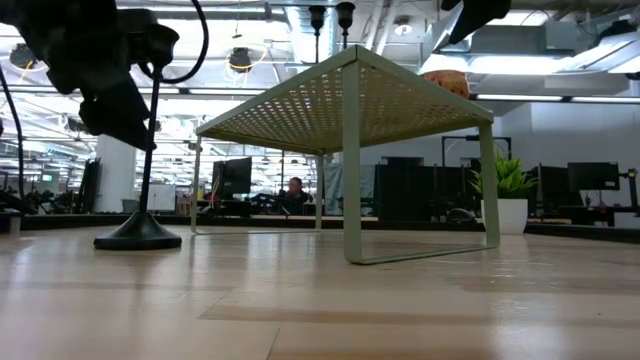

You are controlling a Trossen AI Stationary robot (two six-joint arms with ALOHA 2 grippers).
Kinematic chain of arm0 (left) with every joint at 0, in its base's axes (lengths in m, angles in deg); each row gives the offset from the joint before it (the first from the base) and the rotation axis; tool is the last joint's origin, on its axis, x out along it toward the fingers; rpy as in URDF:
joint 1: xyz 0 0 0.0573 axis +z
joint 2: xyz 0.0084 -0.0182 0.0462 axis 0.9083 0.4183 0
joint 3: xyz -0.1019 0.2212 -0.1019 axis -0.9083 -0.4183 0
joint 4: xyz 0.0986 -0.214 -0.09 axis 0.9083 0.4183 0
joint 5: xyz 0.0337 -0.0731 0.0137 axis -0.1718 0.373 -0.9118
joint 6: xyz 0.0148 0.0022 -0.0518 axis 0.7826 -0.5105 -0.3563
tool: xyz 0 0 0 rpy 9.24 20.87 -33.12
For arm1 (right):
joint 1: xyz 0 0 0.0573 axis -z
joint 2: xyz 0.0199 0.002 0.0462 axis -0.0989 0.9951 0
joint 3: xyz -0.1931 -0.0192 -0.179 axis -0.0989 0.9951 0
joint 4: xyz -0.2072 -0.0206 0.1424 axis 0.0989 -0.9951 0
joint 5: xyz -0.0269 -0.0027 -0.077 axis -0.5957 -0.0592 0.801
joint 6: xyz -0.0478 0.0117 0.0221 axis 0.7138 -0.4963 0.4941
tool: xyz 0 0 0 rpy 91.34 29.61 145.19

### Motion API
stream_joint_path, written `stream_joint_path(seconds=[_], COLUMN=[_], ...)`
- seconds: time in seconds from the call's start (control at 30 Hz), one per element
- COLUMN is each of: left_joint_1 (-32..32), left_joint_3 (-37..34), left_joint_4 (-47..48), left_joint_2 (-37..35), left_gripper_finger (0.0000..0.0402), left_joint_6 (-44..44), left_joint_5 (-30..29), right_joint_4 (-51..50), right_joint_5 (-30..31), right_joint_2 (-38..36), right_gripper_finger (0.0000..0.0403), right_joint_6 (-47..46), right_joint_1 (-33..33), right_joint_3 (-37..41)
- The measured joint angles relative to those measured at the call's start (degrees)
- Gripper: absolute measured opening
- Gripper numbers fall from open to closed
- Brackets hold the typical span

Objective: Pick & Place candle stick holders
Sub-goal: Put the left black candle holder on the shelf

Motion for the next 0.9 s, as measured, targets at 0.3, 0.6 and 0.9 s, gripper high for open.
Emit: stream_joint_path(seconds=[0.3,0.6,0.9], left_joint_1=[0.1,0.1,0.1], left_joint_3=[0.0,0.0,0.4], left_joint_4=[-4.0,-4.3,-5.6], left_joint_2=[4.3,4.7,3.1], left_gripper_finger=[0.0257,0.0113,0.0016], left_joint_6=[-0.3,-0.5,-3.3], left_joint_5=[-0.2,-3.1,-5.2], right_joint_4=[0.0,0.0,0.0], right_joint_5=[0.1,0.2,0.6], right_joint_2=[0.0,0.0,0.0], right_gripper_finger=[0.0384,0.0384,0.0384], right_joint_6=[-0.4,-0.4,-0.4], right_joint_1=[0.1,0.1,0.1], right_joint_3=[0.0,0.0,0.0])
